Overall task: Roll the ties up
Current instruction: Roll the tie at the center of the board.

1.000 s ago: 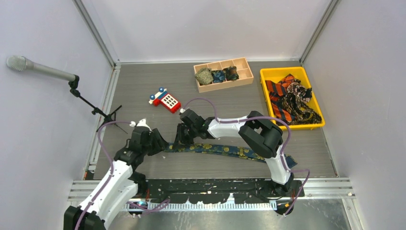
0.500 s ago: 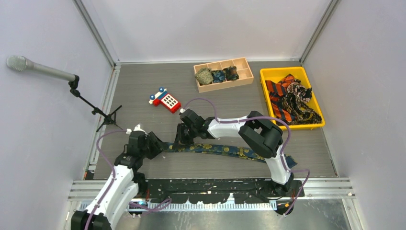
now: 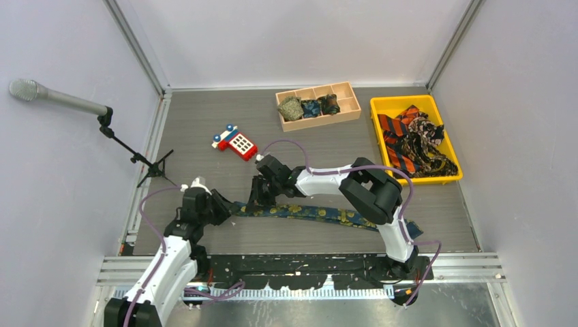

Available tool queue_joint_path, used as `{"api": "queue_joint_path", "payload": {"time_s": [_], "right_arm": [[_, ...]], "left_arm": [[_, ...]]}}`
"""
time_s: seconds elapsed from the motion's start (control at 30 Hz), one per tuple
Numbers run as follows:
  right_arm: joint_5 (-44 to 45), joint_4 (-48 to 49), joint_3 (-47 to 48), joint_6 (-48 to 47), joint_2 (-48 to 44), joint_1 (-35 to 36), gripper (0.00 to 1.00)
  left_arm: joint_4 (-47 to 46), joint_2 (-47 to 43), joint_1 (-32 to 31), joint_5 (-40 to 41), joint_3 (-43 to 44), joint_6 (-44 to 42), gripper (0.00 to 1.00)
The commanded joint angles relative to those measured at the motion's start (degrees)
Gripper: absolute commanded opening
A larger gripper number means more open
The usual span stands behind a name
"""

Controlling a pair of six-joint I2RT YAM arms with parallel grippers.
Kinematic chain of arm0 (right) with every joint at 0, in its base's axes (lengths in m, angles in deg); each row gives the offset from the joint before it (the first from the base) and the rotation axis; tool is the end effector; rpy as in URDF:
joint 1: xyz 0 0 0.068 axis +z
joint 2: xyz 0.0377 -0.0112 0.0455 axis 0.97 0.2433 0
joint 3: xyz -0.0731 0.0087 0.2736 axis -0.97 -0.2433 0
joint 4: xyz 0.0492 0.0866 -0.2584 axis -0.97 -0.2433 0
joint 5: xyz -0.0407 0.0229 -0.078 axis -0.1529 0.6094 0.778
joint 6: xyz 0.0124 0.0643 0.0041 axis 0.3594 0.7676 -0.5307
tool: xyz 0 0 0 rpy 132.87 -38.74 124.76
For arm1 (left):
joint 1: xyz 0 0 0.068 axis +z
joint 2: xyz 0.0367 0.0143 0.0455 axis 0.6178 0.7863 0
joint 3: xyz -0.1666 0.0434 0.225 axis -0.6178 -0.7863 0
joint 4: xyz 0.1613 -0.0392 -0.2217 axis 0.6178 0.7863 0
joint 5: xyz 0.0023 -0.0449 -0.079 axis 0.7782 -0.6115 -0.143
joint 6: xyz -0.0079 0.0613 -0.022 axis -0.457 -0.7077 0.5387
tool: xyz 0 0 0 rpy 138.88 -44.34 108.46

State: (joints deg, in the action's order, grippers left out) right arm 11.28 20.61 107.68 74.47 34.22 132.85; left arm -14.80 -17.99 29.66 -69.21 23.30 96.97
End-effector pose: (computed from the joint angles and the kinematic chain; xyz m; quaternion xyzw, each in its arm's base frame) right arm 0.2370 0.3979 0.1225 -0.0790 0.9138 0.3941 0.0590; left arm 0.1493 -0.0332 0.1284 -0.2869 0.8635 -0.2835 0.3029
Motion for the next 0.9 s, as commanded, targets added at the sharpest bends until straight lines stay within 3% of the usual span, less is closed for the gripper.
{"api": "queue_joint_path", "payload": {"time_s": [0.0,0.37,0.87], "right_arm": [[1.14,-3.02,0.48,-1.12,2.47,0.47,0.16],[2.39,-7.9,4.79,-2.85,0.08,0.16,0.16],[2.46,-7.53,5.45,-0.95,0.89,0.61,0.16]], "left_arm": [[-2.61,-1.06,0.31,-1.68,-0.29,0.15,0.24],[1.45,-2.1,0.32,-1.21,2.77,-3.6,0.1],[1.06,-0.11,0.14,-0.47,4.47,-5.03,0.0]]}}
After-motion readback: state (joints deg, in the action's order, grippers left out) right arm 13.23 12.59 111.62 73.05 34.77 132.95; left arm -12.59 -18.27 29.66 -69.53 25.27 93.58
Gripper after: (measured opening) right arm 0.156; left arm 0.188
